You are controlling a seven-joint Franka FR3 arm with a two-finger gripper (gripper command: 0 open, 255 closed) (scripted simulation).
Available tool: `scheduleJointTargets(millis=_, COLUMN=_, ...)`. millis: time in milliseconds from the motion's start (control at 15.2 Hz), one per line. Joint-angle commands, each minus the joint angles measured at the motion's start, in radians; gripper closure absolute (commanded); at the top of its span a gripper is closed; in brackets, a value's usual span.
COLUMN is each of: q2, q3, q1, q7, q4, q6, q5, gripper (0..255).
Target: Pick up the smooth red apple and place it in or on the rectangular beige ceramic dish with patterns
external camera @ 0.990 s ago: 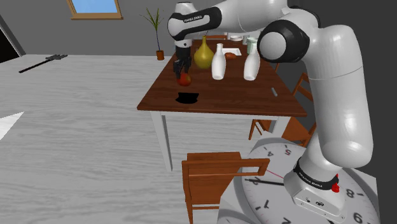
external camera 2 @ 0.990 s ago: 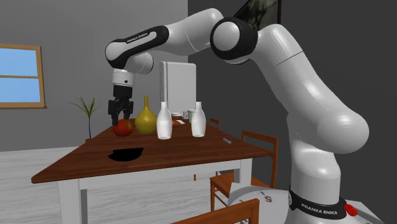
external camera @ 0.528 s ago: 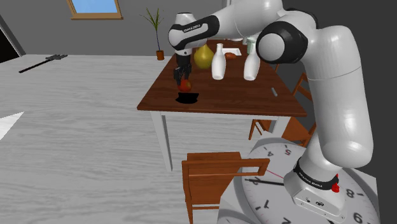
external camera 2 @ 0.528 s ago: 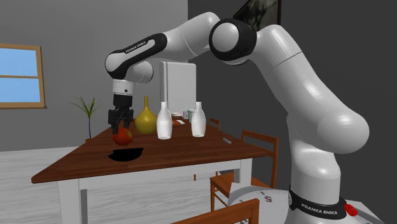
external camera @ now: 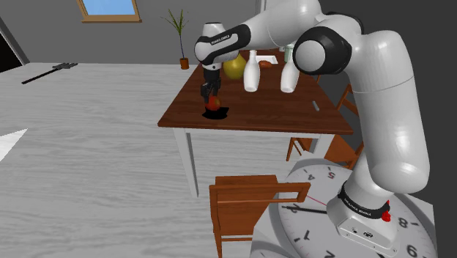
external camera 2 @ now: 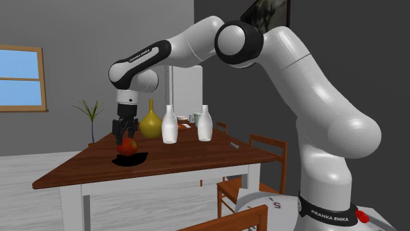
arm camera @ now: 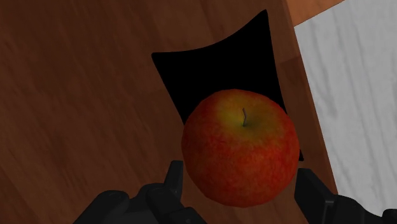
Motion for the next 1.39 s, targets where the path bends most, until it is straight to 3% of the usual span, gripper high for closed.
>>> scheduleJointTargets(millis=0, q2=0.0, q3=0.0, q1=0.0, q7=0.0, q4=-0.001, q6=0.001, q5=0.0, gripper=255)
scheduleJointTargets(millis=132, q2=0.0, q3=0.0, q1=0.0, q7=0.0, q4=-0.001, q6=0.001, q5=0.0, gripper=255)
scheduleJointTargets(millis=198, q2=0.0, q3=0.0, q1=0.0, q7=0.0, q4=-0.001, q6=0.001, q5=0.0, gripper=0)
scheduleJointTargets(millis=528, q2=0.0, q3=0.0, q1=0.0, q7=0.0, q4=-0.001, q6=0.001, q5=0.0, gripper=0)
scheduleJointTargets(millis=792, q2=-0.04, q3=-0.007, q1=-0.003, q7=0.009, q4=0.064, q6=-0.102, q5=-0.012, gripper=0)
scheduleJointTargets(millis=1320, q2=-0.04, q3=-0.007, q1=-0.003, q7=0.009, q4=0.064, q6=-0.102, q5=-0.012, gripper=0)
